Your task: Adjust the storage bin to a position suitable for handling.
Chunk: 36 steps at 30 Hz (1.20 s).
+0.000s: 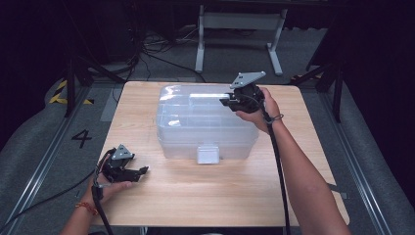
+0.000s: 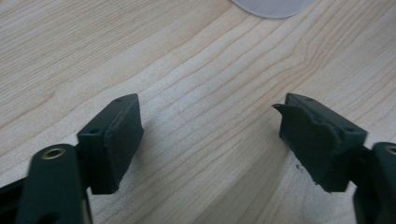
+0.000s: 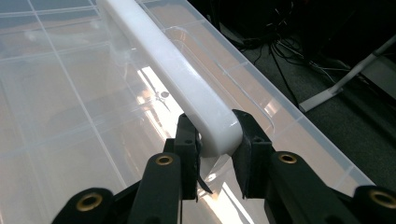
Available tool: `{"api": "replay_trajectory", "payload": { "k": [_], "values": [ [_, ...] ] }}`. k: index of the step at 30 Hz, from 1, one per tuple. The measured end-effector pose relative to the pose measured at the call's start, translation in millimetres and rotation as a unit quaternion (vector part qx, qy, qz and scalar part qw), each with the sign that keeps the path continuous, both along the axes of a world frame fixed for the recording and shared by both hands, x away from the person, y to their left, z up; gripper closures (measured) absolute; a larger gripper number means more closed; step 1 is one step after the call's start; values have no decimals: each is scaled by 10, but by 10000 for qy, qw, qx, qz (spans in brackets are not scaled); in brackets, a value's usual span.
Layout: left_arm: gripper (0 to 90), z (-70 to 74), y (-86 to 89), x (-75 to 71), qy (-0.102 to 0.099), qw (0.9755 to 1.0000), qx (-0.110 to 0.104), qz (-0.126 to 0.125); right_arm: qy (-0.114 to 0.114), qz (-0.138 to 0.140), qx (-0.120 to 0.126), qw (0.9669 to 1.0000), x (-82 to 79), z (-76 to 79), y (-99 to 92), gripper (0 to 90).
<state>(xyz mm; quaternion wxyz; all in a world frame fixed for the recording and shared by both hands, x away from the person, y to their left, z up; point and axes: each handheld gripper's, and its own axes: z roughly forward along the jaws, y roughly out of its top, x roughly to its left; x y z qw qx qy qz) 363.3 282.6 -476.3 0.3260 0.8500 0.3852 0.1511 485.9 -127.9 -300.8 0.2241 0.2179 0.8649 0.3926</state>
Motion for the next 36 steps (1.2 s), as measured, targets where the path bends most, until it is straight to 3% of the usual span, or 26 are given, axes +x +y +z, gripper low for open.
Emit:
{"api": "replay_trajectory", "payload": {
  "k": [1,2,6,10,11,13,17,23,25,33,36],
  "values": [
    [281,8,-8,2,-100,9999,52,4,23,-10,24,10000,9,9,-2,738],
    [295,19,-24,-1,-24,10000,-28,-11,34,-12,26,10000,17,16,-2,737],
    [383,148,-81,-3,-201,9996,-134,-140,107,-9,5,9999,46,50,4,736],
    [455,259,-131,1,-336,9992,-99,-214,133,-28,-22,9999,62,70,8,735],
    [484,343,-168,-3,-506,9982,-90,-319,152,-47,-38,9999,72,87,16,733],
    [517,419,-208,-5,-614,9974,-116,-369,158,-44,-63,9998,76,95,19,733],
    [574,573,-317,0,-781,9958,-297,-382,179,-42,-50,9998,91,105,16,733],
    [631,756,-394,21,-990,9934,-407,-424,250,-12,-24,9997,133,140,13,731],
    [650,790,-410,26,-1003,9924,-537,-459,264,-13,-22,9996,137,143,11,731],
    [705,826,-494,66,-1132,9898,-661,-563,275,-61,-73,9996,131,152,18,731],
    [712,812,-503,83,-1128,9901,-647,-536,278,-65,-73,9996,138,158,15,731]
  ]
}}
